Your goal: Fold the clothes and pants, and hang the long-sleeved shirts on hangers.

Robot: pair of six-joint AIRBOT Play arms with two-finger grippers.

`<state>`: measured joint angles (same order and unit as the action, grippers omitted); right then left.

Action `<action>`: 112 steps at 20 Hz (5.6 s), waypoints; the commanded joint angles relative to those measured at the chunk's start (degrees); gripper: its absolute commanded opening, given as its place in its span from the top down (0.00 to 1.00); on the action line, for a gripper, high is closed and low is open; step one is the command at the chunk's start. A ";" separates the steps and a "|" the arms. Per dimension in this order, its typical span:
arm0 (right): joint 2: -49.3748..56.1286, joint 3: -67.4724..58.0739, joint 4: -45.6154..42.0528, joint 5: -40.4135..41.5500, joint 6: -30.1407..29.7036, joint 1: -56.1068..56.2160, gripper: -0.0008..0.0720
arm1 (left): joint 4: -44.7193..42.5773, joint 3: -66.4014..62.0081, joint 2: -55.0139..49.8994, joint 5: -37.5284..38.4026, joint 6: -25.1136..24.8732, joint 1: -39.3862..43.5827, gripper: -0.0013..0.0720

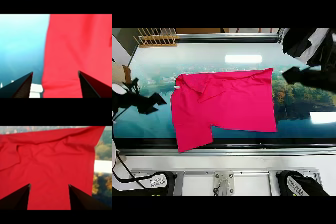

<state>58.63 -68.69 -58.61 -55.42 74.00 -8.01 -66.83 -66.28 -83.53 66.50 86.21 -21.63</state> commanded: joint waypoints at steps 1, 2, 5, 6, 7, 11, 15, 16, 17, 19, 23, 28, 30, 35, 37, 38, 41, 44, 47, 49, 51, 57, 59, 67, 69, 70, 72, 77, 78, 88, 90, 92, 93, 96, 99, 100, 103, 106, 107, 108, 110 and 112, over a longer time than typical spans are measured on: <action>-9.97 12.94 4.07 -2.08 0.20 2.19 0.29 | 5.70 11.67 0.11 -2.67 -6.73 -3.98 0.16; -11.37 14.80 5.42 -2.08 0.20 2.71 0.29 | 9.27 12.68 -1.01 -2.51 -9.11 -4.68 0.16; -12.92 16.85 8.39 -2.05 0.37 3.67 0.29 | 14.97 14.88 -3.82 -2.54 -12.61 -4.55 0.16; -12.87 16.85 9.27 -2.01 0.35 3.76 0.29 | 15.06 15.34 -4.28 -2.93 -13.07 -3.91 0.16; -12.83 16.85 9.99 -1.77 0.37 3.80 0.29 | 15.21 15.67 -4.55 -3.23 -13.42 -3.04 0.16; -12.83 16.85 11.15 -0.35 0.35 3.80 0.29 | 15.87 15.93 -4.52 -5.81 -13.40 2.12 0.16; -12.83 16.85 11.13 -0.39 0.35 3.80 0.29 | 15.96 15.91 -4.50 -7.85 -12.74 8.04 0.27; -12.83 16.85 11.06 -0.39 0.33 3.72 0.29 | 15.96 15.85 -4.50 -7.76 -12.74 8.85 0.75; -12.85 16.85 10.69 -0.44 0.35 3.45 0.29 | 15.85 15.34 -4.50 -7.23 -12.74 9.46 0.96; -12.87 16.90 8.87 -1.77 0.44 2.58 0.29 | 15.85 14.45 -3.48 -5.88 -12.74 9.60 0.97; -12.87 21.38 -4.13 -7.13 16.90 -1.70 0.29 | 15.45 19.19 5.14 -6.34 -12.74 9.66 0.97; -12.13 37.62 -10.93 -4.22 39.93 -7.82 0.29 | 15.39 28.74 14.86 -6.23 -12.79 9.62 0.97; -10.45 42.66 -7.15 1.73 40.06 -8.85 0.29 | 15.39 30.16 16.87 -6.56 -12.79 9.62 0.97; -2.67 45.31 -3.43 13.68 39.80 -6.40 0.29 | 15.41 30.58 18.69 -6.71 -12.79 9.62 0.96; -0.28 45.31 -3.23 18.16 39.76 -4.28 0.29 | 15.43 30.58 18.67 -6.75 -12.79 9.62 0.97; 0.59 45.31 -2.54 20.26 38.93 -3.17 0.29 | 15.43 30.58 18.64 -6.75 -12.79 9.62 0.97; 3.06 45.29 1.20 26.14 34.95 0.63 0.29 | 15.41 30.58 18.64 -6.78 -12.79 9.62 0.97; 5.29 45.03 3.69 30.34 32.22 3.28 0.29 | 15.41 30.58 18.64 -7.06 -12.79 9.62 0.97; 5.79 43.43 3.82 31.58 25.00 4.04 0.76 | 15.43 30.58 18.67 -7.17 -12.79 9.62 0.97; 5.53 40.79 3.41 30.05 19.12 4.02 0.97 | 15.39 30.56 18.69 -7.19 -12.79 9.60 0.97; 4.15 35.39 -0.44 26.14 14.93 3.61 0.97 | 15.34 28.89 18.71 -6.49 -12.74 8.79 0.97; -5.05 1.95 -16.87 10.43 14.10 -0.74 0.97 | 15.61 1.22 30.16 3.32 -8.04 3.56 0.97; -8.90 -7.41 -16.87 10.25 14.01 -1.49 0.97 | 15.56 -9.27 35.56 5.53 -5.51 3.43 0.96; -25.38 -15.87 -17.33 10.32 13.57 -1.49 0.97 | 15.39 -27.67 54.31 3.52 3.91 5.20 0.97; -27.34 -15.87 -17.33 9.86 13.60 -1.49 0.97 | 15.39 -29.55 55.49 3.56 5.64 5.16 0.97; -27.93 -15.87 -17.31 9.46 13.60 -1.49 0.97 | 15.39 -30.27 55.39 3.56 6.10 5.16 0.97; -27.85 -15.87 -17.31 7.82 13.62 -1.49 0.97 | 15.45 -30.45 53.66 4.11 6.49 5.16 0.97; -19.15 -15.87 -16.20 -1.55 13.64 -1.38 0.97 | 15.87 -21.14 43.65 5.01 7.21 5.22 0.97; -15.91 -15.87 -16.22 -3.56 13.64 -1.25 0.97 | 15.87 -18.69 40.24 4.85 6.80 5.22 0.97; 26.51 -18.14 -16.24 5.60 12.79 3.17 0.97 | 15.87 -19.87 -2.45 -12.22 -2.43 12.76 0.96; 31.76 -20.68 -16.22 9.92 13.07 4.02 0.97 | 15.91 -25.35 -10.14 -12.70 -2.40 13.35 0.97; 35.82 -23.47 -16.24 12.46 13.18 4.52 0.97 | 15.91 -29.66 -15.72 -12.46 -2.40 13.38 0.97; 37.09 -24.20 -16.22 13.64 13.18 4.61 0.97 | 15.98 -31.41 -17.92 -12.44 -2.36 13.38 0.97; 39.26 -24.39 -16.24 16.20 14.10 4.61 0.97 | 15.91 -34.82 -22.32 -11.80 -2.23 13.29 0.97; 39.67 -23.43 -16.55 13.94 14.47 4.42 0.97 | 15.54 -34.97 -23.82 -9.60 -2.23 13.31 0.97; 39.67 -22.60 -16.96 13.51 14.49 4.57 0.97 | 15.04 -34.95 -24.20 -8.33 -2.23 13.38 0.97; 39.65 -17.94 -17.14 11.87 14.51 4.66 0.97 | 13.86 -33.33 -24.92 -5.20 -2.16 13.51 0.97; 39.65 -13.11 -17.11 9.84 14.49 4.66 0.97 | 13.88 -27.45 -24.74 -5.05 -1.88 13.51 0.97; 39.67 -12.00 -17.09 9.25 14.51 4.68 0.97 | 13.90 -25.24 -24.74 -5.03 -1.77 13.51 0.97; 39.67 -11.15 -17.09 8.57 14.47 4.66 0.97 | 14.03 -23.39 -24.74 -5.09 -1.77 13.51 0.97; 39.67 -10.69 -17.05 6.86 14.49 4.66 0.97 | 14.10 -20.87 -24.76 -5.03 -1.77 13.55 0.97; 39.47 -10.71 -15.17 5.53 14.47 4.63 0.93 | 14.10 -20.55 -24.74 -4.42 -0.39 13.53 0.84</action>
<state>98.24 -80.38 -75.61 -47.29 88.44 -3.40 -52.84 -88.97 -108.22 61.19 84.55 -8.12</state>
